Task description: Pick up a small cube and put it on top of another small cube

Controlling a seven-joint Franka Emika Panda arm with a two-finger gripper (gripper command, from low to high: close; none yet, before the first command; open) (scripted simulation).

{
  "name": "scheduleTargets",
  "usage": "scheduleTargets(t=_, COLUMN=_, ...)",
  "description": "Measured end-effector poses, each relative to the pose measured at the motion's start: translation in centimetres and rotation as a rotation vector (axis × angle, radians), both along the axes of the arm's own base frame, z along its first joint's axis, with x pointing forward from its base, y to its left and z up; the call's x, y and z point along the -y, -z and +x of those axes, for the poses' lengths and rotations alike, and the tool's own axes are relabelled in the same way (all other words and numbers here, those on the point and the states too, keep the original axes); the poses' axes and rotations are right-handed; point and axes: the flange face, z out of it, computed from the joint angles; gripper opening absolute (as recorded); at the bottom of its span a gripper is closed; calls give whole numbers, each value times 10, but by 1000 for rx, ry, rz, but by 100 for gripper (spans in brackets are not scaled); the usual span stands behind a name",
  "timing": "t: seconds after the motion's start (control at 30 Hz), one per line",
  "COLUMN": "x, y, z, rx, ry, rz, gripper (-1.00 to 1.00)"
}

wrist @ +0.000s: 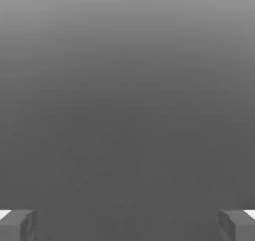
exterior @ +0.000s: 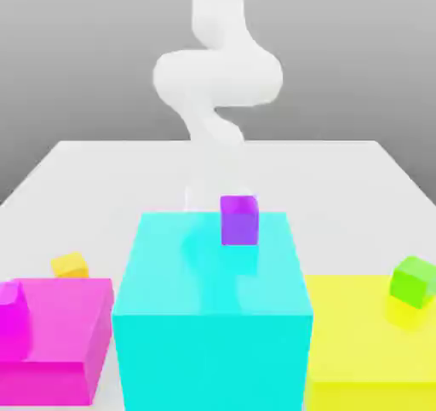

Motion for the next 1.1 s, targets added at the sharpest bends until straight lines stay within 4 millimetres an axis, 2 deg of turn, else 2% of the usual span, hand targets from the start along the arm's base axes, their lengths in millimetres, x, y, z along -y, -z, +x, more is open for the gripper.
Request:
scheduleTargets(t=0.1, x=27, y=42, z=21, rx=-55, ry=181, rz=80, gripper=0)
scheduleTargets(t=0.23, x=66, y=99, z=39, rx=-115, ry=419, rz=182, gripper=0)
scheduleTargets(t=0.37, x=108, y=156, z=44, rx=-164, ry=662, rz=284, gripper=0)
scheduleTargets(t=0.5, x=149, y=214, z=37, rx=-203, ry=909, rz=386, gripper=0)
scheduleTargets(t=0.63, x=187, y=271, z=18, rx=-232, ry=1160, rz=488, gripper=0)
scheduleTargets(t=0.8, x=225, y=339, z=-18, rx=-257, ry=1478, rz=615, gripper=0)
scheduleTargets(t=0.93, x=246, y=389, z=-54, rx=-268, ry=1736, rz=715, gripper=0)
scheduleTargets(t=1.1, x=259, y=446, z=-106, rx=-271, ry=2064, rz=840, gripper=0)
